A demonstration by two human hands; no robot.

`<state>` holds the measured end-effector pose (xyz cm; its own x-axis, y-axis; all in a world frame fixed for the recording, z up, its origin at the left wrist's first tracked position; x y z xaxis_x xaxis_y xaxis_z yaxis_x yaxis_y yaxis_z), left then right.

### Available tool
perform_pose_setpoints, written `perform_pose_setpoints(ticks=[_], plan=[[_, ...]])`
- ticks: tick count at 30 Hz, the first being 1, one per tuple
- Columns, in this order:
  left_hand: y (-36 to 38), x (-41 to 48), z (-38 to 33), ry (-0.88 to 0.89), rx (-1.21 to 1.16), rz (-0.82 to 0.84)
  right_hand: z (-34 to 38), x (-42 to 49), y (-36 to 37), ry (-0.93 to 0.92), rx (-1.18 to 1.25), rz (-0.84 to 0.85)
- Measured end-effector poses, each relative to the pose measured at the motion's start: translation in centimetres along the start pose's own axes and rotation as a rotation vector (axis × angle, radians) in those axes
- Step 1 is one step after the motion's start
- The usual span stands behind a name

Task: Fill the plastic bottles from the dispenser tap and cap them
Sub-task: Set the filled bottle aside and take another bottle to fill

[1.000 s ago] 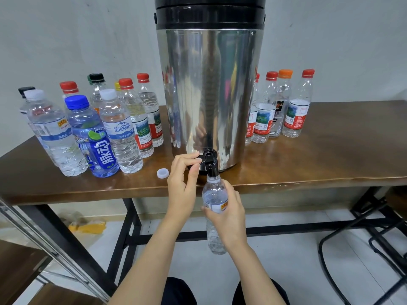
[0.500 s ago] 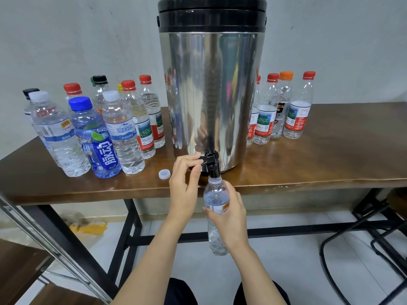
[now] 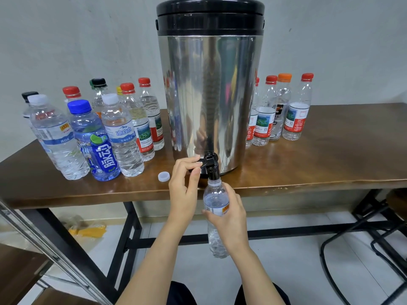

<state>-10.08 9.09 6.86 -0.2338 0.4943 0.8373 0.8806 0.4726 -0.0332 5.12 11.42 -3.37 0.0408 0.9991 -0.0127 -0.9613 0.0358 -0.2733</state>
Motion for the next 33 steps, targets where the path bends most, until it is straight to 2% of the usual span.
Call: perform_pose_setpoints(ticks=[33], plan=[[0.05, -0.08, 0.19, -0.027, -0.019, -0.005, 0.34, -0.15, -0.2, 0.004, -0.001, -0.005]])
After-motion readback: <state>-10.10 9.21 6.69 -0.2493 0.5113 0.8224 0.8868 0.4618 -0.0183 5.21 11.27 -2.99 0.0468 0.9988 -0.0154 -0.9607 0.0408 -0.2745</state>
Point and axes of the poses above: each hand's wrist, its own x-axis towards the middle knuckle, its own y-axis out of the palm, z = x × y, the point moved 10 cm from there along x, towards the middle knuckle, and after that the axes turned 14 degrees about y, right-handed, at the moved point
